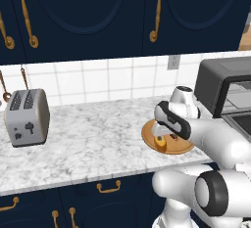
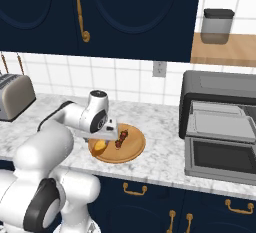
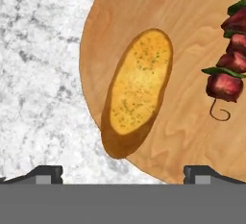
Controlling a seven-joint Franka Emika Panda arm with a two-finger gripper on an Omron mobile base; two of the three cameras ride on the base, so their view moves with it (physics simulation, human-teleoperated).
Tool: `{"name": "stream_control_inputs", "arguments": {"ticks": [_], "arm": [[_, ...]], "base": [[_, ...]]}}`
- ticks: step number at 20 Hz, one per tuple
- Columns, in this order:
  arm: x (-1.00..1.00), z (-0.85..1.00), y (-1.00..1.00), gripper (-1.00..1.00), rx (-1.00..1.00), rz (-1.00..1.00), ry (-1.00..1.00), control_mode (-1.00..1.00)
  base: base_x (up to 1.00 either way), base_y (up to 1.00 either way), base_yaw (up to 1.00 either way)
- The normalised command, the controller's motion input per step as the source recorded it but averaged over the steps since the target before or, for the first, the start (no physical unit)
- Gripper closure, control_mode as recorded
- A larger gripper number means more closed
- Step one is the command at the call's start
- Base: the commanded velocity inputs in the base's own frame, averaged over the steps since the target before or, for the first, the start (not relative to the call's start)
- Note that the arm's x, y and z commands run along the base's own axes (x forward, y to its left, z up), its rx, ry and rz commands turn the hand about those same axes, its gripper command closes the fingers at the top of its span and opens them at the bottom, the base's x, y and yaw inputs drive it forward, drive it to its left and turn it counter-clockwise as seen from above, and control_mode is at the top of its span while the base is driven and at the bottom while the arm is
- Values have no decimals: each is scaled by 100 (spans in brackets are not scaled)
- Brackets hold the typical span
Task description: Pick up the kebab skewer and baguette bread, and place them inside the toaster oven. Close the toaster oven door and start by setting the timer.
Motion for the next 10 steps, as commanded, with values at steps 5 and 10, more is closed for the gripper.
{"name": "stream_control_inputs", "arguments": {"ticks": [5, 10], "arm": [[28, -24, 2, -100, 0, 0, 0, -100], [28, -21, 0, -100, 0, -3, 0, -100]], "base": [[0, 0, 0], [0, 0, 0]]}}
